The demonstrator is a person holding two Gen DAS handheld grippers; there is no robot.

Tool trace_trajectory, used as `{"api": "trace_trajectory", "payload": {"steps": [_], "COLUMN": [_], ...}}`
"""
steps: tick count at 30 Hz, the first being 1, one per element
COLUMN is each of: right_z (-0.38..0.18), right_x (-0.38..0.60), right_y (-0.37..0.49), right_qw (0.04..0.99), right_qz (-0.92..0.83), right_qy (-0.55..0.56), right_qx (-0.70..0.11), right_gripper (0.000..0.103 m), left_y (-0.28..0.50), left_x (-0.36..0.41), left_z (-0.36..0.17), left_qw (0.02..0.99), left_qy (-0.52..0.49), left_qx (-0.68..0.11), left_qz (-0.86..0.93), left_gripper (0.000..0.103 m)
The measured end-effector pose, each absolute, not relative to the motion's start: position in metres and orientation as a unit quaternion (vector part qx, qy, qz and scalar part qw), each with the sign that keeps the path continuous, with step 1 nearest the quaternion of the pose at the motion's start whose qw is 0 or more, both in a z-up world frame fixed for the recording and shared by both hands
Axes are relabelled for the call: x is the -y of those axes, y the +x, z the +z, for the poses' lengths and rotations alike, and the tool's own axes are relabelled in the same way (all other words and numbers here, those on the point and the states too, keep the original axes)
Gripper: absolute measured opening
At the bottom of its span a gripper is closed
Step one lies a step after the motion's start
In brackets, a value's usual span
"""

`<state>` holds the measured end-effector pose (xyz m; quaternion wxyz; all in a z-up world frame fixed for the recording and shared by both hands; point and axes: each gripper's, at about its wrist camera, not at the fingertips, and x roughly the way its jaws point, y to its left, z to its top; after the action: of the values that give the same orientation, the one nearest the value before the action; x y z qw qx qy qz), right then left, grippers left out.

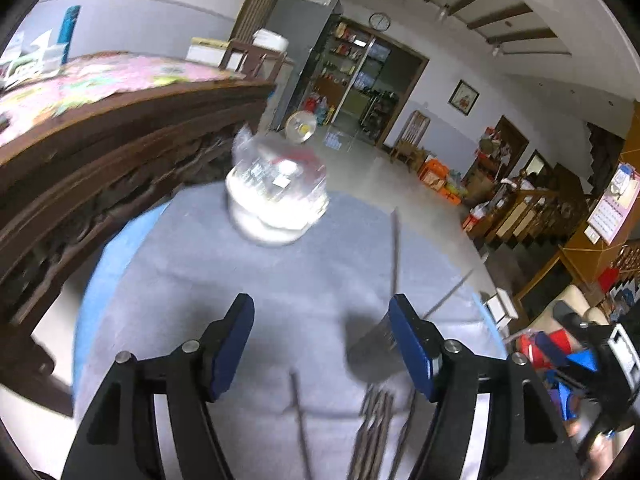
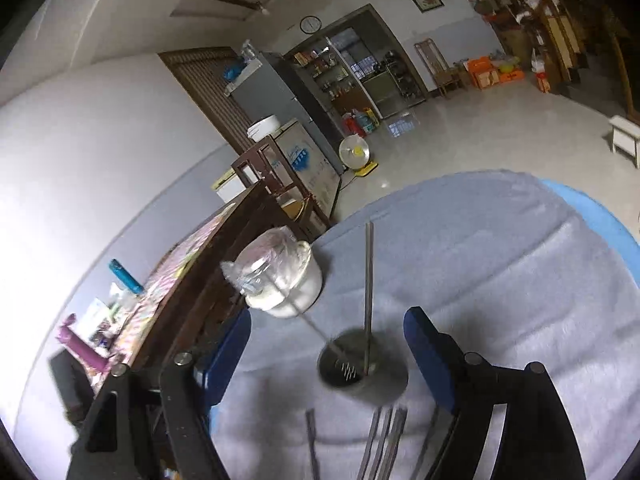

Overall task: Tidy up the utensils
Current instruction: 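Lower both tools back to the sticks and close each on another stick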

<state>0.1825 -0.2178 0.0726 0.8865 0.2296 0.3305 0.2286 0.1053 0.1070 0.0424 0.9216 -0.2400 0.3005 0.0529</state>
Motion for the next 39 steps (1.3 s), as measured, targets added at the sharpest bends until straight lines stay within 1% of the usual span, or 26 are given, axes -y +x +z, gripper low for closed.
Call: {"api": "trace_trajectory", "payload": {"steps": [2,5,8,11,13,19,25,26,28,30,31,39], "right_z": [0.058,0.02,-0.021,-0.052,-0.064,-0.075,-0.092,-0.092,-0.094,-0.098,-0.1,-0.104], "right_x": [0.229,0.242,0.249,0.251,0.254,0.259,0.256,0.256,0.254,0.253,0.251,0.216], "right_y": [0.165,0.137,0.116,0.103,0.1,0.104,0.119,0.123,0.132,0.143,0.149,0.184], "right_qw": [0.874,0.853,0.832,0.813,0.805,0.796,0.791,0.791,0.791,0.78,0.775,0.762], "right_qz": [0.235,0.232,0.221,0.211,0.206,0.18,0.159,0.156,0.151,0.149,0.15,0.14], "right_qy": [0.247,0.268,0.293,0.313,0.319,0.31,0.284,0.277,0.266,0.272,0.272,0.225], "right_qx": [-0.347,-0.384,-0.415,-0.443,-0.456,-0.488,-0.518,-0.522,-0.53,-0.543,-0.55,-0.59], "right_gripper": [0.082,0.082,0.082,0.082,0.082,0.081,0.081,0.079,0.069,0.048,0.046,0.045], "left_y": [0.086,0.068,0.06,0.056,0.058,0.075,0.083,0.083,0.078,0.075,0.074,0.071], "left_x": [-0.113,-0.118,-0.119,-0.11,-0.103,-0.084,-0.068,-0.07,-0.075,-0.081,-0.083,-0.091], "left_z": [0.022,-0.012,-0.045,-0.065,-0.073,-0.079,-0.082,-0.081,-0.081,-0.086,-0.088,-0.094], "left_qw": [0.911,0.891,0.867,0.853,0.845,0.82,0.814,0.816,0.817,0.809,0.807,0.803], "left_qy": [-0.243,-0.257,-0.271,-0.258,-0.252,-0.242,-0.219,-0.221,-0.226,-0.235,-0.239,-0.24], "left_qx": [-0.326,-0.366,-0.408,-0.443,-0.461,-0.51,-0.531,-0.527,-0.523,-0.53,-0.532,-0.539], "left_qz": [0.063,0.077,0.087,0.096,0.098,0.095,0.087,0.085,0.094,0.093,0.093,0.085], "left_gripper": [0.072,0.072,0.072,0.072,0.072,0.072,0.072,0.072,0.072,0.072,0.072,0.072]}}
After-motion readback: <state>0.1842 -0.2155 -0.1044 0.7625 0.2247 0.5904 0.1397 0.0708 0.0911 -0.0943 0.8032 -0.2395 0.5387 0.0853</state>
